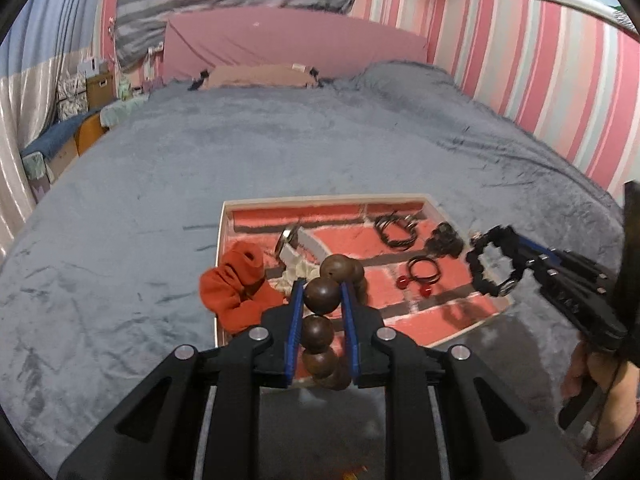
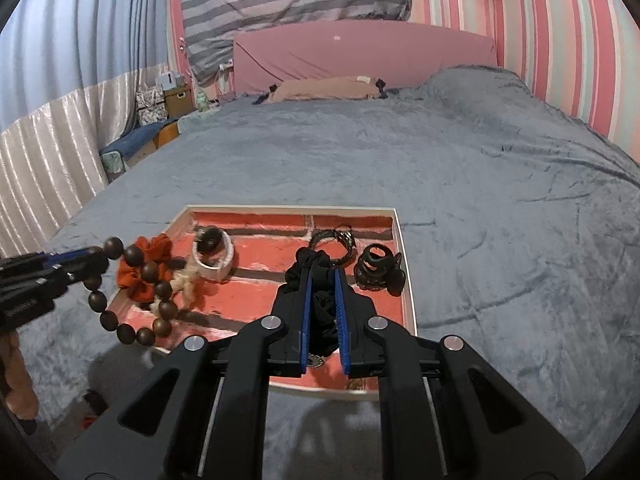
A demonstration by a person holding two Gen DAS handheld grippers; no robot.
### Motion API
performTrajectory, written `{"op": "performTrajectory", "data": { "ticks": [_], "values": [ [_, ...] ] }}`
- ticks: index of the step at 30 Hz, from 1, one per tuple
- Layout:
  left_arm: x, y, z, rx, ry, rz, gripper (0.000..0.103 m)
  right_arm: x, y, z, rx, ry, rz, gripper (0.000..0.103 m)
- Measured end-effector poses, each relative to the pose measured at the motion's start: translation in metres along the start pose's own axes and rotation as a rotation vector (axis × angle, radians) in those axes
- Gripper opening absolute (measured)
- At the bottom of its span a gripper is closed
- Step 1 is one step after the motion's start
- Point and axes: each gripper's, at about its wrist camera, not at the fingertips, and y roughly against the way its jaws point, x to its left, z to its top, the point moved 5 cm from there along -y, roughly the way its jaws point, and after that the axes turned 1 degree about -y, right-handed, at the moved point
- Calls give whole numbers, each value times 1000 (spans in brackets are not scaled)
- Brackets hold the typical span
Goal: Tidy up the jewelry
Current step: 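Carry the bead bracelet and black scrunchie into the tray and release both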
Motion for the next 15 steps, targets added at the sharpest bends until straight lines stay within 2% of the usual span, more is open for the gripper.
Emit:
{"op": "performTrajectory", "data": {
  "ticks": [8, 15],
  "values": [
    [37, -55, -15, 77, 22, 69, 19, -21, -49, -22, 86, -15, -47, 12],
    [47, -82, -20, 101, 26, 108, 20, -28, -82, -31, 160, -6, -88, 12]
  ]
}}
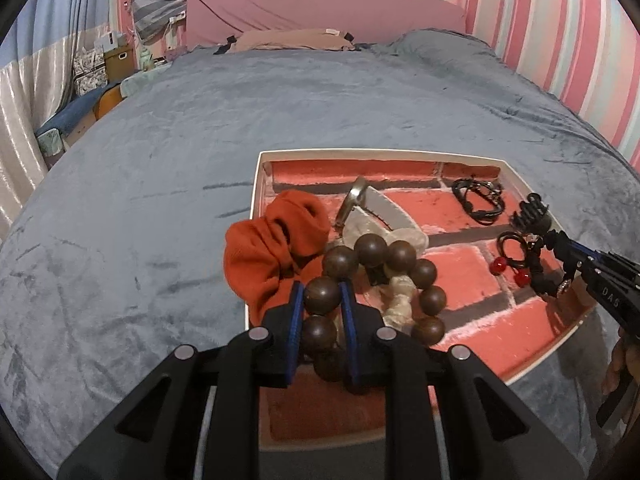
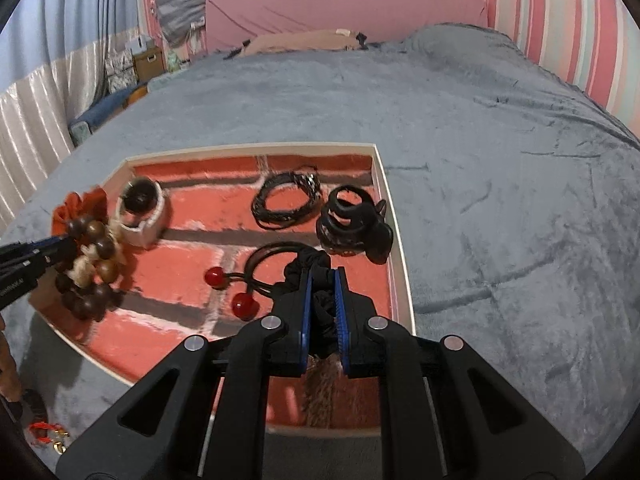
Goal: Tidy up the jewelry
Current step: 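Carry the bead bracelet and black scrunchie into the tray and release both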
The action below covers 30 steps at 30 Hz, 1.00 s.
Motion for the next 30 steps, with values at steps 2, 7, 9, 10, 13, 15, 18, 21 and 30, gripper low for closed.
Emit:
{"op": "performTrajectory", "data": {
  "ticks": [2, 7, 9, 10, 13, 15, 18, 21, 30],
  "values": [
    [0, -6, 1, 4, -4, 9, 20, -1, -7, -1, 16, 8, -11, 12],
    [1, -9, 0, 13, -7, 7, 20, -2, -21, -7, 55, 13, -25, 13],
    [1, -7, 0, 9, -11, 17, 21, 0, -22, -8, 56, 41, -42, 16],
    [1, -7, 0, 10, -13, 17, 21, 1, -22, -8, 57, 44, -41, 20],
    [1, -3, 0, 11, -8, 19, 21, 1, -14, -8, 54, 27, -18, 37],
    [2, 4, -1, 2, 1, 15, 28, 1, -5, -6, 35, 19, 0, 48],
    [4, 24, 0, -43, 5, 38, 51, 3, 20, -2, -8, 15, 7, 62],
    [7, 45, -4, -63, 10, 27, 54, 3, 47, -4, -38, -13, 35, 76],
    [40, 109, -41, -102, 43, 56, 77, 27, 99, -41, -72, 8, 28, 95]
  ]
}}
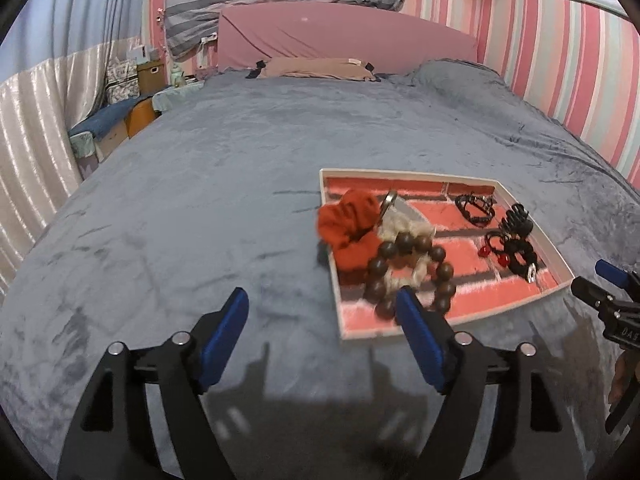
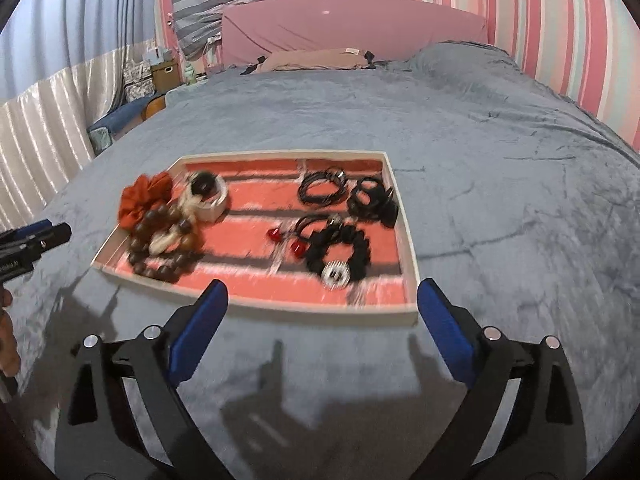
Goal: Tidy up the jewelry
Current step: 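Carry the bead bracelet and black scrunchie into the tray and release both, then return to the bed and grasp the small black beaded bracelet with the left tool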
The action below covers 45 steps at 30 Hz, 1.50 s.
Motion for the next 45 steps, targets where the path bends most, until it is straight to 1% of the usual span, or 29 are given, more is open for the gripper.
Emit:
{"op": "performTrajectory", "data": {
  "ticks": [2, 4, 8, 11, 17, 20, 28, 34, 41, 45],
  "values": [
    [6, 12, -12, -3, -4, 9, 81, 5, 8, -9, -4, -1, -15, 98],
    [10, 22, -23, -7, -7, 17, 84, 14, 18, -19, -6, -4, -4, 99],
    [14, 35, -45, 1, -12, 17, 84, 37, 32, -38, 6, 7, 25, 99],
    [18, 41, -61, 16, -3, 4, 84, 55, 39, -52, 16, 26, 32, 99],
    [18, 45, -74, 32, -10, -20, 84, 80, 41, -75, 40, 76, 45, 98],
    [14, 47, -75, 34, -17, -30, 84, 81, 40, -79, 48, 75, 51, 98],
    [4, 43, -78, 46, -22, -45, 84, 74, 36, -84, 57, 78, 32, 98],
    [0, 39, -79, 55, -20, -54, 84, 68, 34, -85, 64, 69, 32, 94],
    [-3, 37, -81, 61, -20, -61, 84, 64, 31, -84, 67, 67, 35, 93],
    [-9, 34, -84, 70, -35, -62, 84, 64, 30, -85, 74, 65, 41, 90]
  ]
}}
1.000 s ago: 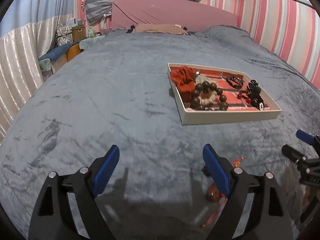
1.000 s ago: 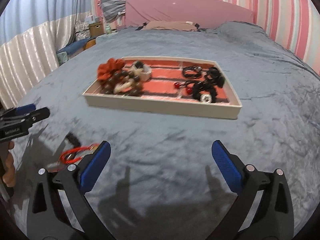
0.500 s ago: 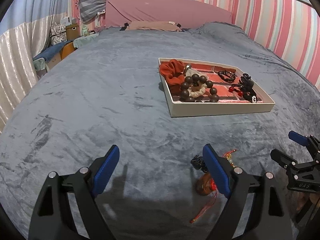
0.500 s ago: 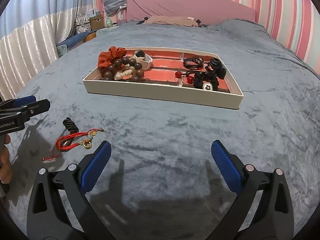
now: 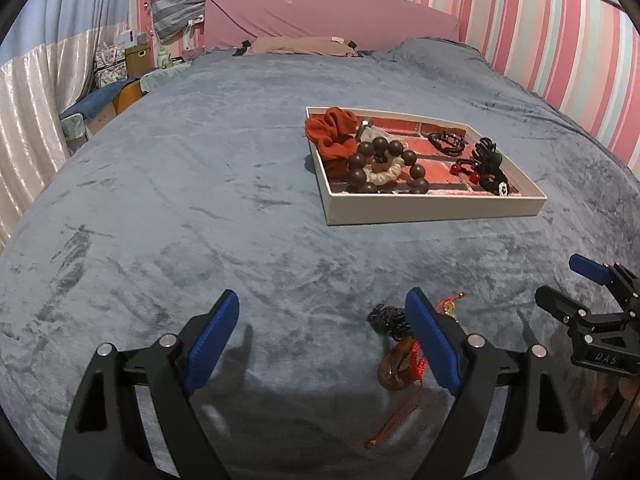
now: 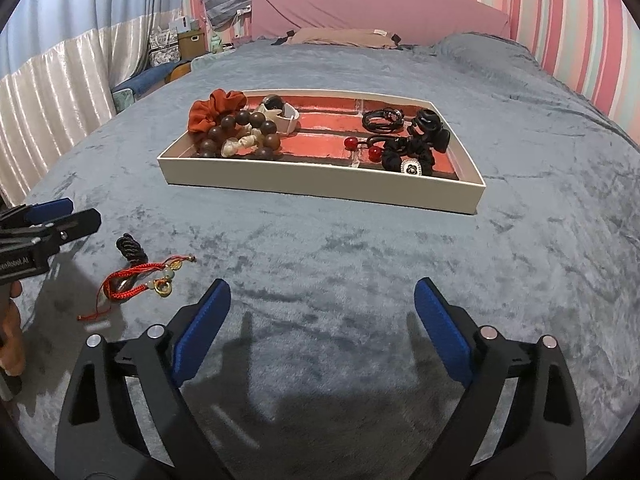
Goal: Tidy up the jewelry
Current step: 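Return to the bed and grasp the small black beaded bracelet with the left tool, then grasp the red cord with gold charm with the right tool while the left tool holds the beaded bracelet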
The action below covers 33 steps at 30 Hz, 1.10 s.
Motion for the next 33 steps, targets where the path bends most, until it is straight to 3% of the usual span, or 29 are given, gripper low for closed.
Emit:
{"op": "performTrajectory", "data": {
  "ticks": [12, 16, 19, 21, 29, 33],
  "values": [
    [-14, -32, -3, 82, -15, -50, 82, 24, -5, 0, 18, 32, 29, 89],
    [-16, -41, -10, 108, -25, -75, 69, 33, -5, 0, 19, 49, 34, 89],
    [-14, -41, -10, 112, -18, -99, 51, 40, -8, -1, 25, 61, 38, 88],
    [-13, -41, -11, 112, -21, -119, 30, 45, -9, -1, 28, 66, 44, 87],
    [-7, -34, -13, 95, -35, -111, 27, 70, -22, 4, 42, 85, 77, 84],
    [3, -32, -13, 89, -27, -99, 26, 82, -35, 3, 77, 107, 82, 76]
  ]
}}
